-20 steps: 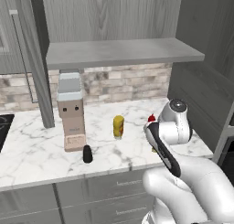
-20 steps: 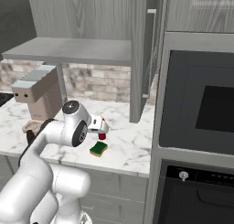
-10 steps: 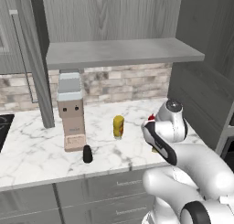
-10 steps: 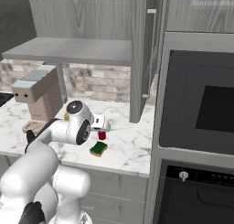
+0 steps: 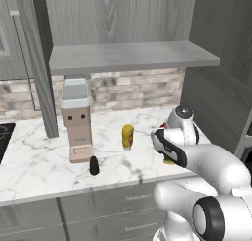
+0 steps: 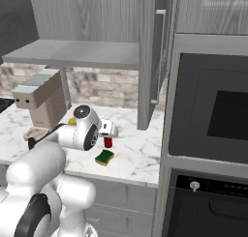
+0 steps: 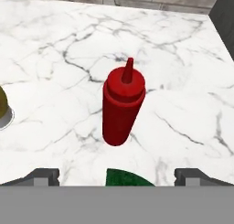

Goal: There are various items on the counter. Only move the condiments/shakers into the cabinet.

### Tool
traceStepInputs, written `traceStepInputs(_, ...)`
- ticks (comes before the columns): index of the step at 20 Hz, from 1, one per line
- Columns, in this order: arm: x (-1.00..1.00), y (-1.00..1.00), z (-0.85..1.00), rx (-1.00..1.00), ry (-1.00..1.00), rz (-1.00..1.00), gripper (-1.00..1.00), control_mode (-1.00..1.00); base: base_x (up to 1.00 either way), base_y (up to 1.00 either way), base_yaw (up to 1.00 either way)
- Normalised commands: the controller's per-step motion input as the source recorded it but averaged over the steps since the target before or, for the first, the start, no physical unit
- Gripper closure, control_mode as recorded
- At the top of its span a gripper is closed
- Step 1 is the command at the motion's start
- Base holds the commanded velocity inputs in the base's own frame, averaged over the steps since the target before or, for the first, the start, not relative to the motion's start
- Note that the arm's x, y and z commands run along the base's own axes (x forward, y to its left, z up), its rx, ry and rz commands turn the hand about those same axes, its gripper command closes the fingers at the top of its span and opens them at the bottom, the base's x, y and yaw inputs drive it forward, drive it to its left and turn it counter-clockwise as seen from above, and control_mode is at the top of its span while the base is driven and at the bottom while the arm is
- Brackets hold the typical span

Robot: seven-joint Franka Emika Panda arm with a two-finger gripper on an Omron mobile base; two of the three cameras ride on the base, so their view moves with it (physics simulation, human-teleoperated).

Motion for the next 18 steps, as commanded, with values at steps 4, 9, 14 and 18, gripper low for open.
traceStepInputs(4, 0.11, 0.0, -0.06, 0.0, -0.02, 0.0, -1.0, -1.0, 0.0, 0.0, 0.0)
traceStepInputs(9, 0.1, 0.0, -0.04, 0.0, -0.06, 0.0, -1.0, -1.0, 0.0, 0.0, 0.0)
traceStepInputs(14, 0.13, 0.0, -0.04, 0.0, -0.06, 0.0, -1.0, -1.0, 0.0, 0.0, 0.0)
traceStepInputs(18, 0.1, 0.0, -0.03, 0.0, -0.06, 0.0, -1.0, -1.0, 0.0, 0.0, 0.0)
